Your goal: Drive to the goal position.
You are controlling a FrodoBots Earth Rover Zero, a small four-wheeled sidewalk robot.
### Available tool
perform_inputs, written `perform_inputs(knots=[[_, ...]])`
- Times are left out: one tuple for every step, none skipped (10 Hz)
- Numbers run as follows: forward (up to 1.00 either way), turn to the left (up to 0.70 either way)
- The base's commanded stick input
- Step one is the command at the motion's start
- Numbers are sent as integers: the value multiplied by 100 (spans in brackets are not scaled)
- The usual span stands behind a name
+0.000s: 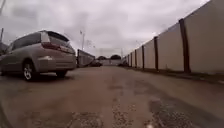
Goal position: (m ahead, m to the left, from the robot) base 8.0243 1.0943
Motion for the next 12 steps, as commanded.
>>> perform_inputs(knots=[[70, 0], [70, 0], [70, 0], [70, 0], [70, 0], [70, 0], [70, 0], [70, 0], [70, 0], [70, 0], [70, 0], [70, 0]])
